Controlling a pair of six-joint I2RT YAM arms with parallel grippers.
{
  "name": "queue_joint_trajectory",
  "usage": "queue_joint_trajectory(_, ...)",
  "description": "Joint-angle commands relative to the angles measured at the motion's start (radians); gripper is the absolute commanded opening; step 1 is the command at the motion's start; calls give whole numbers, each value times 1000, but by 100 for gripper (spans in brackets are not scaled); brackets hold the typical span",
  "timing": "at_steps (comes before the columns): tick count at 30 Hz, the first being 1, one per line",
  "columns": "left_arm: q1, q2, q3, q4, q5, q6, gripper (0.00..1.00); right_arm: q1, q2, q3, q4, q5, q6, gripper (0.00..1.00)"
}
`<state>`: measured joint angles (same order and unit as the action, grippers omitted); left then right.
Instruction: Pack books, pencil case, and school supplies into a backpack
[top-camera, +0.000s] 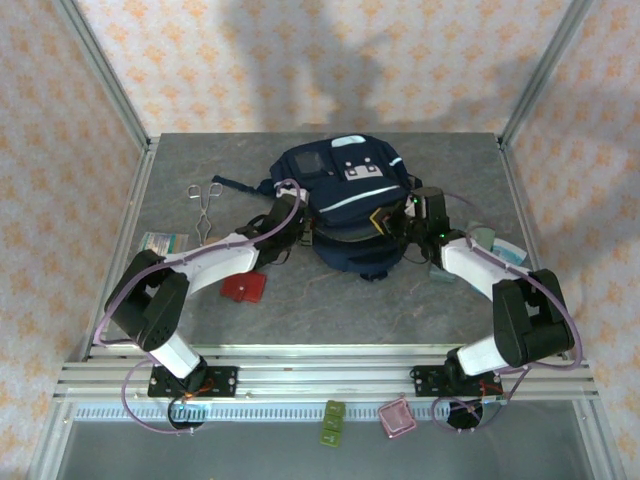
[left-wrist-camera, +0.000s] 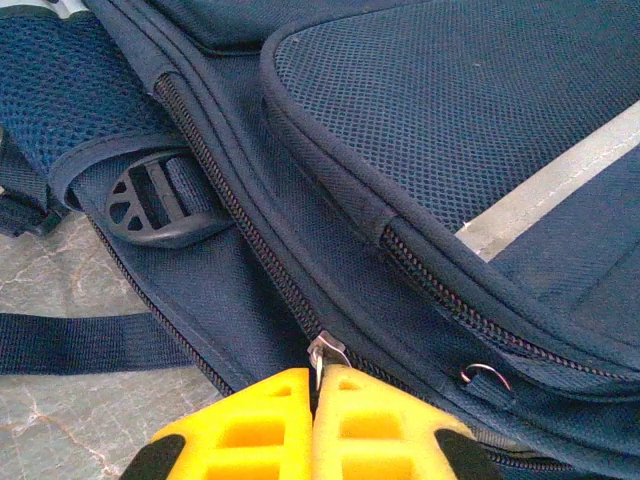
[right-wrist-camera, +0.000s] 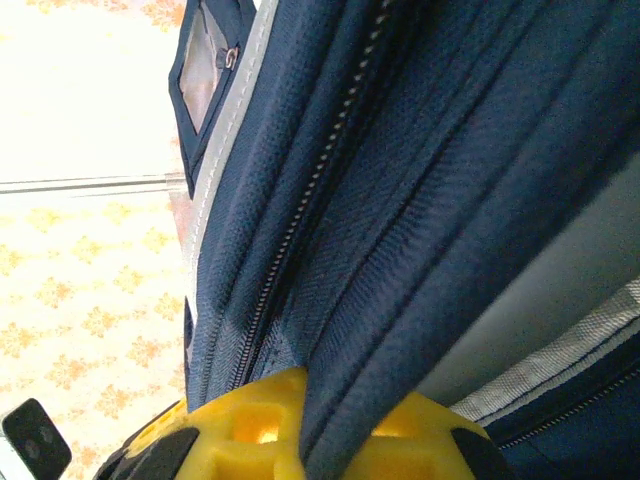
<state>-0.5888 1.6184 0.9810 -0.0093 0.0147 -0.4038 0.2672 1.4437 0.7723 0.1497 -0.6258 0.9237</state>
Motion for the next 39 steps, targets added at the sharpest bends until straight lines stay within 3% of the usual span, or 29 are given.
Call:
queue_joint_trajectory(1,-13,17,20,-14,-75,-10,0,-20,-23,6,31,37,-22,16)
queue_joint_trajectory(4,-54,24,31,-4,-49,-14,0,19,-34,18,38,41,-36,40)
queue_joint_trajectory(10,-103,36,31,51,-2,-40,0,133,-26,-18,120,57,18,45)
queue_joint_trajectory(12,-114,39,37,52,-12,-38,0,160,-3,-24,138,63,29,40)
queue_joint_trajectory(14,-114,40,41,49,-23,-33,0,171,16,-30,154,67,43,26)
queue_joint_trajectory(16,-114,41,42,34,-55,-25,0,172,24,-31,152,87,46,4)
queue_joint_trajectory(17,-112,41,41,30,-68,-18,0,172,23,-29,141,104,41,0)
queue_joint_trajectory(21,-69,35,25,15,-112,-31,0,172,11,-13,107,160,20,0)
queue_joint_trajectory(27,67,37,16,24,-148,-62,0,158,-60,-53,111,215,32,0)
queue_joint_trajectory(34,174,145,128,2,-219,-82,0,155,-96,-76,123,221,38,0)
queue_joint_trajectory(39,210,187,181,-20,-191,-99,22,153,-94,-48,100,224,13,0)
